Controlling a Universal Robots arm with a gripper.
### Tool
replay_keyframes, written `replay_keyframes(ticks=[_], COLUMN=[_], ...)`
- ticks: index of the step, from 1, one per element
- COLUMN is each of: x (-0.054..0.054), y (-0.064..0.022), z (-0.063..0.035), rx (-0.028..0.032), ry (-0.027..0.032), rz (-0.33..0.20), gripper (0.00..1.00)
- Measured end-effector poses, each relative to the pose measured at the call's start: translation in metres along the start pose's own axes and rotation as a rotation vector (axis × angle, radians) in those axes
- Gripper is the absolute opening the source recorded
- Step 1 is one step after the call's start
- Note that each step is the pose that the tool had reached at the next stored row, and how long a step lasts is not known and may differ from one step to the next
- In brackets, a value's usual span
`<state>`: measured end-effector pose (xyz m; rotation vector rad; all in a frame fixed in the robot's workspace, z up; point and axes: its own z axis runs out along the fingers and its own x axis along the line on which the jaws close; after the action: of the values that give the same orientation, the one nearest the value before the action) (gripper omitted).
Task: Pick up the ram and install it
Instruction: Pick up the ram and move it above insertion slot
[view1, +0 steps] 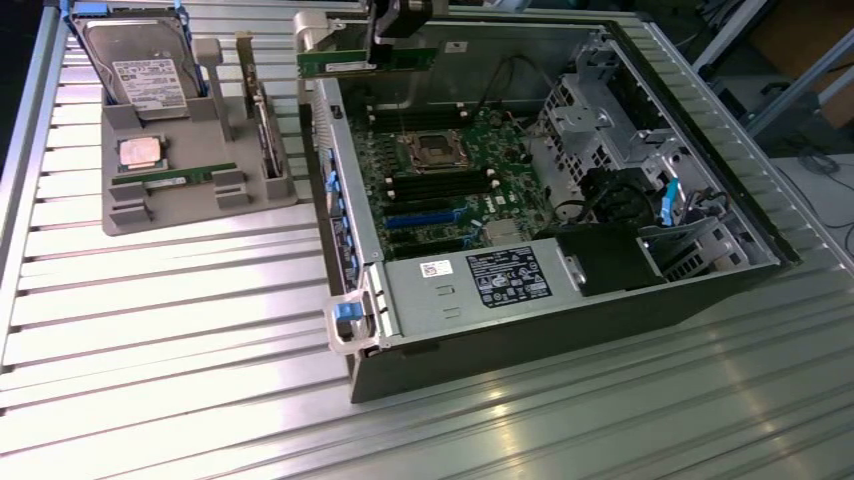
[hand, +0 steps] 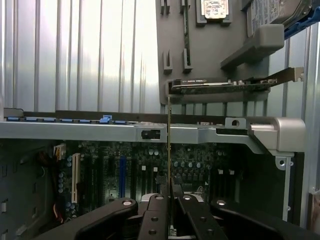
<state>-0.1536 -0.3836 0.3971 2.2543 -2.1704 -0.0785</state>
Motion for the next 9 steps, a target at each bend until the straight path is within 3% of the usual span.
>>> replay_keyframes(ticks=[9], x=[0.0004], y=[-0.0109], z=[-0.0005], rx=[0.0], ry=[0.0001], rz=[0.0], gripper=[0.13])
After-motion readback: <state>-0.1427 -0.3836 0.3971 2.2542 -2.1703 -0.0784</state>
